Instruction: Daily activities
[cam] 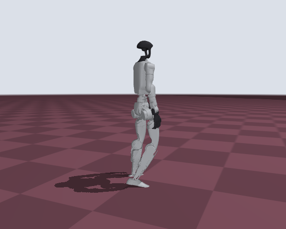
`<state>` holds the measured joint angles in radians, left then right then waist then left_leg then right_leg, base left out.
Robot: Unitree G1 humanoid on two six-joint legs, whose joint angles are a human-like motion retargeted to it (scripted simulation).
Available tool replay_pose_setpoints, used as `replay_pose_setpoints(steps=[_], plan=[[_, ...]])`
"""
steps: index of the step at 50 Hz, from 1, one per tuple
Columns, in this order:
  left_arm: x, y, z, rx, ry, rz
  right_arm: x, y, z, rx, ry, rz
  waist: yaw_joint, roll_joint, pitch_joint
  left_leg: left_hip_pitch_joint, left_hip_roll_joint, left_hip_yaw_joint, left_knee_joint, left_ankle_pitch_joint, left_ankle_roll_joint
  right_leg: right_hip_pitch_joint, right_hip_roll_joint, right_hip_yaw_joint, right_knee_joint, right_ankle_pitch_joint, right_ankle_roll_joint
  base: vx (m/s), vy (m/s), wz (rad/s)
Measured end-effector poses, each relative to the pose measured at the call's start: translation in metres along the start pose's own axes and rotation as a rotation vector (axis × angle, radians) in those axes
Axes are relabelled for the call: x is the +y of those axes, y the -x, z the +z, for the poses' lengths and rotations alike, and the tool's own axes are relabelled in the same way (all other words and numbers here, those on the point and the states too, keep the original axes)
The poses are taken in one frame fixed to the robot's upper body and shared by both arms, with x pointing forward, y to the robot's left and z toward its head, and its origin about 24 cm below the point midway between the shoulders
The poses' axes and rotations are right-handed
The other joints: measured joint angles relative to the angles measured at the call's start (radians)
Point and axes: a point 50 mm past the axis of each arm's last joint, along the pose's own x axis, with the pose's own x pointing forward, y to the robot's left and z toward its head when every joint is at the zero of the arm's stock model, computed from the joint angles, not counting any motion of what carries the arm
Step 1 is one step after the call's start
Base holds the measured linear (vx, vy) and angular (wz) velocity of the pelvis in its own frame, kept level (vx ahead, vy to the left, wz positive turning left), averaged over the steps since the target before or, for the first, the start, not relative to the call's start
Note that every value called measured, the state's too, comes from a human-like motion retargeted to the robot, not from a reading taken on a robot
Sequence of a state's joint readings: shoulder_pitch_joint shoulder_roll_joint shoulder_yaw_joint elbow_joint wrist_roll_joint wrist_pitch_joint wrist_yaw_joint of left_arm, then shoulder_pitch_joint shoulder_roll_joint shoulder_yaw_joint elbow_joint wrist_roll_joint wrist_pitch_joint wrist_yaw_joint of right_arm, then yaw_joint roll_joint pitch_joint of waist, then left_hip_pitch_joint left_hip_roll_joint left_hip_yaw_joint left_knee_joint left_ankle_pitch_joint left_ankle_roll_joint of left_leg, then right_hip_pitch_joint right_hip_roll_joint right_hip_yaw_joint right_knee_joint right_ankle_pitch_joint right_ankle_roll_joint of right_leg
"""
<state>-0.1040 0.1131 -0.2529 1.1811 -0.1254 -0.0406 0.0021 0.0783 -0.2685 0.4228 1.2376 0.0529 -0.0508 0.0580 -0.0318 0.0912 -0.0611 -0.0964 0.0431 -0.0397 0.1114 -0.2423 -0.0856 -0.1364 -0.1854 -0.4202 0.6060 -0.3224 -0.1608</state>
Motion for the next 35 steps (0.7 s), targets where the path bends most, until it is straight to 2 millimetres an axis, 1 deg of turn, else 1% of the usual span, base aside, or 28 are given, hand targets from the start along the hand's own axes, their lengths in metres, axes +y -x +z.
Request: replay_pose_setpoints(steps=[35], plan=[[-0.0035,-0.0008,-0.0027,0.018,-0.104,-0.017,0.0048,-0.0005,-0.0049,0.027,0.052,-0.004,-0.038,0.011,0.044,0.036,0.004,-0.015,0.028,-0.013,0.005,0.074,0.016,-0.009,-0.018,0.044,-0.029,0.0,0.0,0.0]])
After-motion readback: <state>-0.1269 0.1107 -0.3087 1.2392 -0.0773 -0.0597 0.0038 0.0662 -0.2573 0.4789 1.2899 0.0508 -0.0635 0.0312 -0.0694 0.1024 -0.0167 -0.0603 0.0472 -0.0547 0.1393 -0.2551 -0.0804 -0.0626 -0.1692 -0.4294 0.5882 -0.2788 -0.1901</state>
